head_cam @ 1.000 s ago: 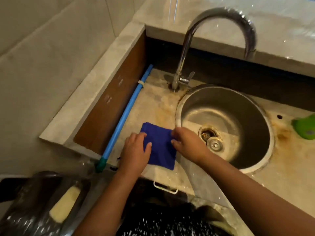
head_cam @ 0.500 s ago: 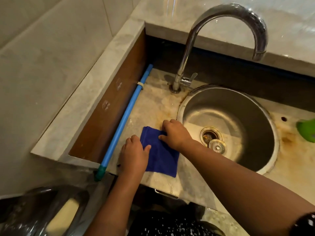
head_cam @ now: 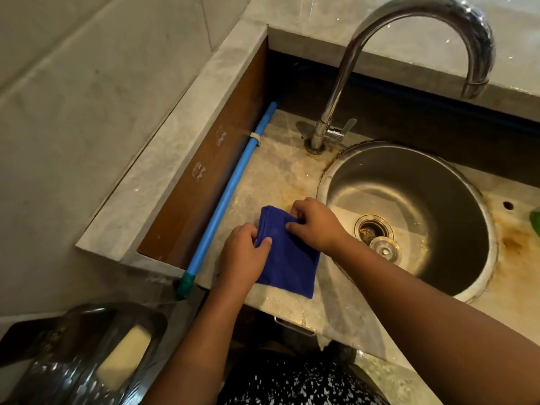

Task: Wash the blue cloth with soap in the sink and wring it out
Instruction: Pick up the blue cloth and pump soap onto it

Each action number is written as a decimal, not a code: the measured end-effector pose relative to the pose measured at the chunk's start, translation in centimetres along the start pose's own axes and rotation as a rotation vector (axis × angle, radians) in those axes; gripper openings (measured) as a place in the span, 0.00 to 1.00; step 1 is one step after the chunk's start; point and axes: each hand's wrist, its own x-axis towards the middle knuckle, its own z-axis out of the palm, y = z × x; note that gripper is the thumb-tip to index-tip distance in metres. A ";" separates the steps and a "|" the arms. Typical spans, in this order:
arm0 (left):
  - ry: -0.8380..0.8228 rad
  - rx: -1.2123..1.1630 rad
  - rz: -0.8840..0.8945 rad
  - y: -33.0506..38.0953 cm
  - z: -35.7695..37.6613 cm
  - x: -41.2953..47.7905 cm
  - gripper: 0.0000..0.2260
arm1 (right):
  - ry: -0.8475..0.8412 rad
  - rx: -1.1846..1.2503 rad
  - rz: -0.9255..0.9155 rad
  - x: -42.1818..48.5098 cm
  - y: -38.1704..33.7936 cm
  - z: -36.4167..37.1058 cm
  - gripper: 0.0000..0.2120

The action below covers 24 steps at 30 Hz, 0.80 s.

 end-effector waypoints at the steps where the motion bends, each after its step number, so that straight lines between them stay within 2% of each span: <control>1: 0.003 -0.105 -0.007 0.0 -0.3 -0.1 0.12 | 0.026 0.074 -0.005 -0.5 0.1 -0.5 0.07; 4: -0.018 -0.340 0.049 0.7 -1.3 -0.7 0.11 | 0.106 0.315 -0.011 -2.6 -0.3 -2.1 0.05; 8: -0.111 -0.415 0.226 3.5 -3.1 -1.5 0.08 | 0.179 0.448 -0.069 -5.3 -0.7 -4.5 0.06; 13: -0.314 -0.583 0.376 9.1 -5.9 -3.3 0.03 | 0.264 0.604 -0.106 -8.9 -0.8 -8.8 0.04; 15: -0.393 -0.637 0.404 11.3 -6.5 -4.1 0.01 | 0.300 0.620 -0.110 -10.4 -1.0 -10.1 0.13; 17: -0.486 -0.652 0.419 13.1 -6.8 -4.8 0.04 | 0.347 0.619 -0.132 -11.5 -1.3 -11.0 0.18; 20: -0.610 -0.644 0.425 15.1 -6.9 -5.6 0.07 | 0.462 0.593 -0.155 -12.6 -1.6 -11.9 0.15; 24: -0.622 -0.592 0.468 16.8 -6.8 -6.1 0.09 | 0.625 0.450 -0.186 -14.1 -1.7 -13.6 0.13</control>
